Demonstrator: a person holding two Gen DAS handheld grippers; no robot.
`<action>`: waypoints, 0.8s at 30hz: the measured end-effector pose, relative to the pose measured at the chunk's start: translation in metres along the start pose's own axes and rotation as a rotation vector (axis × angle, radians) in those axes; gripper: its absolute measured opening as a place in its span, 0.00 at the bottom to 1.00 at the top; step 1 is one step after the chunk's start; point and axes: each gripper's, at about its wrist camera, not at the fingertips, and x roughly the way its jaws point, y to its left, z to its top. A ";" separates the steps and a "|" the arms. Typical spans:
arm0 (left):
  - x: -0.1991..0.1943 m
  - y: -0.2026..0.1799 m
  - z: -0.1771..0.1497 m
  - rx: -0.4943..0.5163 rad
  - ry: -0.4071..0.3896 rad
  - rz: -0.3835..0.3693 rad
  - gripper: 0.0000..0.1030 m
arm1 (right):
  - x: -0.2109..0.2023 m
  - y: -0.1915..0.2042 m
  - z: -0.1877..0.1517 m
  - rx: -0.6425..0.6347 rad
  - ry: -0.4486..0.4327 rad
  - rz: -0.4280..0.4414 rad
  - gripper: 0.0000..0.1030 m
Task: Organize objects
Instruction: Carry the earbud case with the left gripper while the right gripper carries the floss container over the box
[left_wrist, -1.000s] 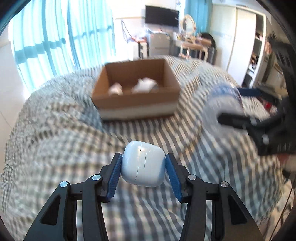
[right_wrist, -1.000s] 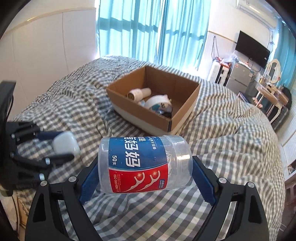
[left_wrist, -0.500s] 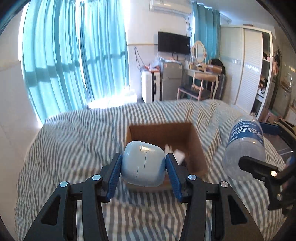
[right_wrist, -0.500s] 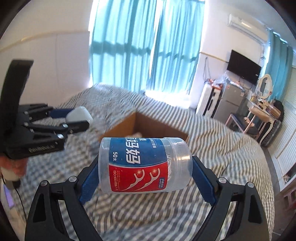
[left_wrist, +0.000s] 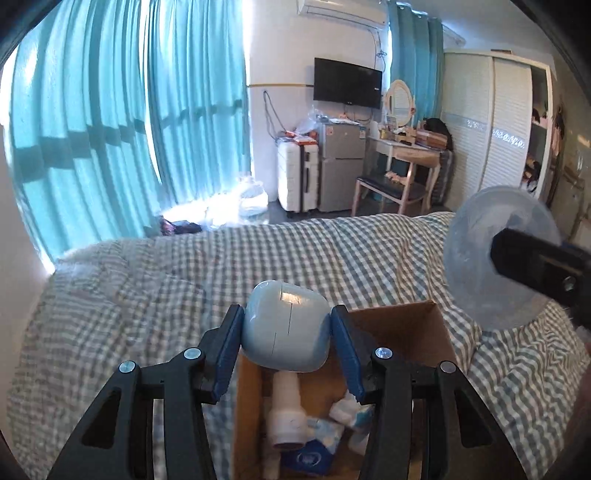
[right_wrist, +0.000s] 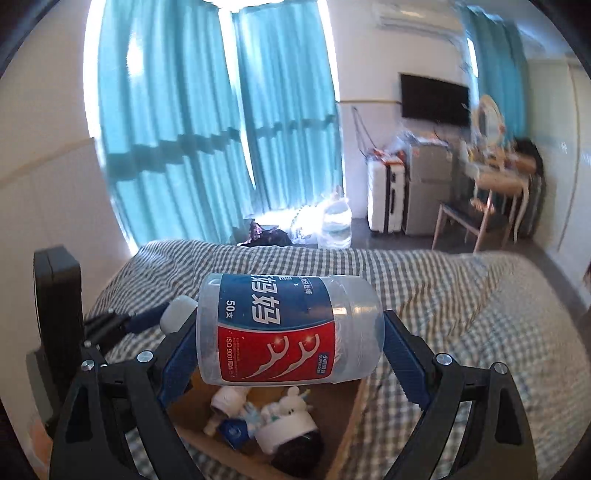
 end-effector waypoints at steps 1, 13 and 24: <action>0.010 0.000 -0.007 0.001 0.007 -0.025 0.48 | 0.012 -0.002 -0.007 0.018 0.006 -0.006 0.88; 0.051 -0.007 -0.051 0.065 0.143 -0.079 0.48 | 0.089 -0.020 -0.054 0.041 0.126 -0.066 0.88; 0.057 -0.018 -0.062 0.063 0.137 -0.074 0.48 | 0.097 -0.009 -0.068 -0.009 0.159 -0.089 0.88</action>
